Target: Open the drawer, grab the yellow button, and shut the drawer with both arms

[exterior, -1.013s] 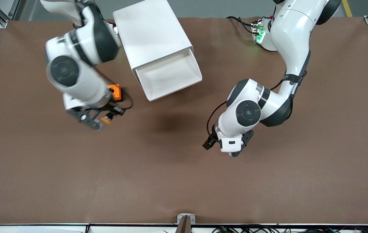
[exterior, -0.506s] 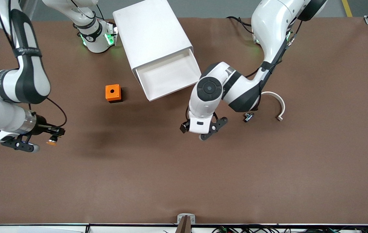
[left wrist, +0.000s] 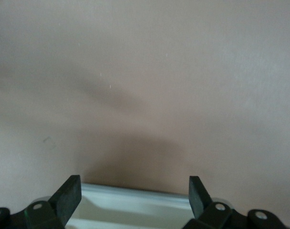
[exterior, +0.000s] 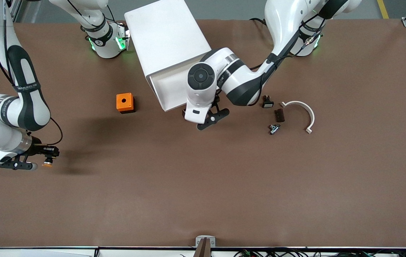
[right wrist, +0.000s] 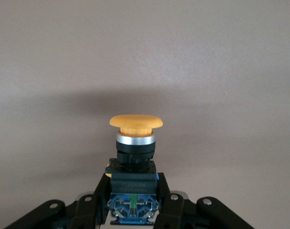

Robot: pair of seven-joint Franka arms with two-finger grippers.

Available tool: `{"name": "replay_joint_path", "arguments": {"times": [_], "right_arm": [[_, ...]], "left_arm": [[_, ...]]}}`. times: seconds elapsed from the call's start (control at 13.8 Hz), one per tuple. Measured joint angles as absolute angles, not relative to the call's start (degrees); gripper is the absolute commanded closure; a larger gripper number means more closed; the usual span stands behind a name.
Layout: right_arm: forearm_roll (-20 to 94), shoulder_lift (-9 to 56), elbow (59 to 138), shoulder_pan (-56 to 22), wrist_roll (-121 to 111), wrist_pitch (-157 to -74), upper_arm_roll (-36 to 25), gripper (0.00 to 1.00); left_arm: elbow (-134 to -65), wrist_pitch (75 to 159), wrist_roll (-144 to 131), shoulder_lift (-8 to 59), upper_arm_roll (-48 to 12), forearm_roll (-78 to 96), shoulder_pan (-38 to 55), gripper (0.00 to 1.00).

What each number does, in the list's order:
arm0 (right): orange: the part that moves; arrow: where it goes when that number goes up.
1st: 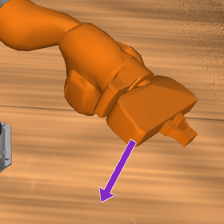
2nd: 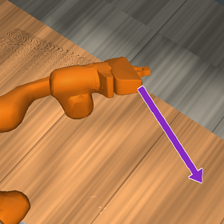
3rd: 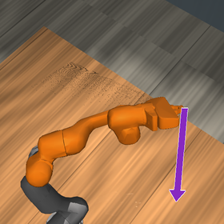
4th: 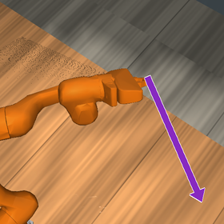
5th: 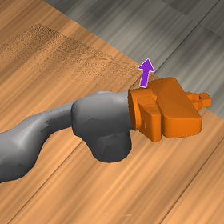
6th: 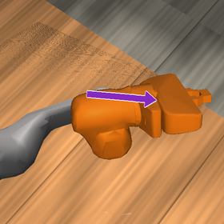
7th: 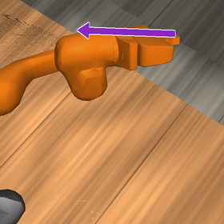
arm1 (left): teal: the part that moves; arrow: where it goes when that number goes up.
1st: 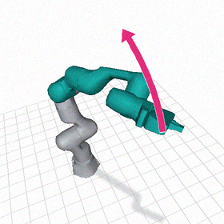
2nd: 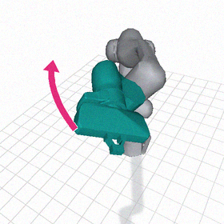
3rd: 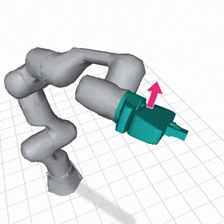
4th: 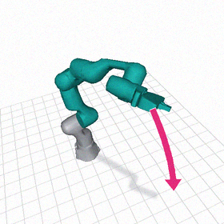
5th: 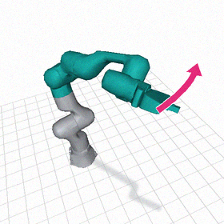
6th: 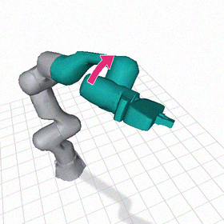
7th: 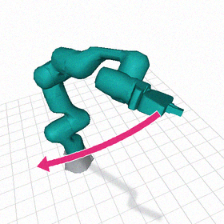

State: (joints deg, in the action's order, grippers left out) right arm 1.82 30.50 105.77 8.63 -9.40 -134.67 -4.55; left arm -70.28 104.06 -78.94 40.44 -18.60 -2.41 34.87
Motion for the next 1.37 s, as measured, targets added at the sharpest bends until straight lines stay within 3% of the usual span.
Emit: {"name": "replay_joint_path", "arguments": {"times": [0.43,0.51,0.58,0.65,1.16,1.37], "right_arm": [[1.81,34.42,105.69,8.85,-9.59,-139.12,-4.12,0.96],[1.81,34.55,105.68,8.85,-9.59,-139.31,-4.12,0.81],[1.81,34.73,105.67,8.85,-9.59,-139.4,-4.12,0.28],[1.81,34.94,105.66,8.85,-9.59,-139.46,-4.12,0.0],[1.64,34.65,104.53,8.65,-9.66,-138.05,-3.5,0.0],[1.61,30.77,101.28,7.32,-8.98,-126.82,-3.21,0.0]], "left_arm": [[-70.62,102.73,-78.94,40.43,-21.03,-1.21,36.25,0.01],[-70.66,102.66,-78.94,40.43,-21.11,-0.21,36.56,0.01],[-70.68,102.54,-78.94,40.43,-21.16,0.51,36.83,0.01],[-70.73,102.39,-78.94,40.43,-21.19,1.32,37.02,0.01],[-72.29,102.13,-79.0,40.43,-21.24,9.66,38.51,0.01],[-72.67,102.08,-79.0,40.45,-21.18,12.74,38.46,0.01]]}}
